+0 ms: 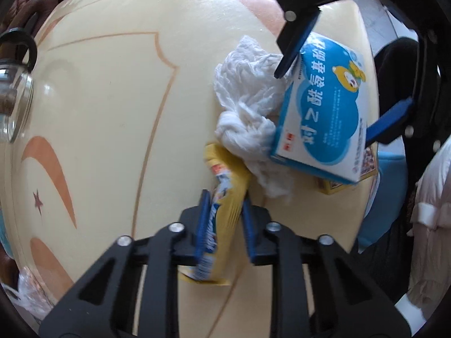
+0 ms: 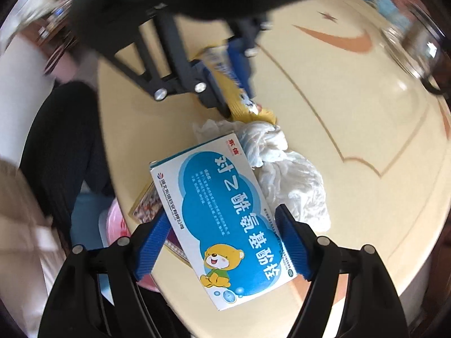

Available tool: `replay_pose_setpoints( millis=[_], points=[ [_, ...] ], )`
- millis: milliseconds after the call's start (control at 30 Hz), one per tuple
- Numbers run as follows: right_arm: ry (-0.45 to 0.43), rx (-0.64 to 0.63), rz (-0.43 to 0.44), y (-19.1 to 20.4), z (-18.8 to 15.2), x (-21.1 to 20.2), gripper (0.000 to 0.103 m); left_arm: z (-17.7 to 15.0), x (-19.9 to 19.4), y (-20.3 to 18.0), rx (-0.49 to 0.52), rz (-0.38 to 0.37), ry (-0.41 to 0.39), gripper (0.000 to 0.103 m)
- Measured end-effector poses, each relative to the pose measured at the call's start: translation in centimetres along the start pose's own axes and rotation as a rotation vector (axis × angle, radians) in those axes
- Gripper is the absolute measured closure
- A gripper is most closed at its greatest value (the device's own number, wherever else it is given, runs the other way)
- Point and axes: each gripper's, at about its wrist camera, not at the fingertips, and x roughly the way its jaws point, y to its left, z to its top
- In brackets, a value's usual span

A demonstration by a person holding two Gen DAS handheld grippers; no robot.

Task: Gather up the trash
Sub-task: 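Grasp the yellow snack bar with the left tool while the right tool grasps the blue-white medicine box, then lift the snack bar and medicine box and carry them toward the pink bin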

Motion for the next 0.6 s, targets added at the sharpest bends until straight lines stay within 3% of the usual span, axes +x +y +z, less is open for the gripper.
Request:
replay_pose_setpoints(
  millis=[133, 200, 267, 433, 600],
  points=[
    [-0.027, 0.090, -0.051, 0.5, -0.3, -0.4, 0.031, -1.1, -0.3, 0.3, -0.085, 0.032, 0.003, 0.084],
    [-0.040, 0.131, -0.146, 0.8, -0.4, -0.6, 0.033, -2.0, -0.5, 0.7, -0.148, 0.047, 0.000, 0.084],
    [-0.070, 0.205, -0.105, -0.3, -0.6, -1.4, 0.033, -2.6, -1.0, 1.1, -0.224, 0.082, -0.018, 0.084],
    [-0.101, 0.293, -0.122, -0.6, -1.6, -2.4, 0.034, -4.8, -2.4, 2.2, -0.434, 0.112, -0.072, 0.084],
    [-0.129, 0.359, -0.118, -0.2, -2.6, -3.5, 0.034, -6.6, -3.2, -0.7, -0.524, 0.158, -0.120, 0.085]
  ],
)
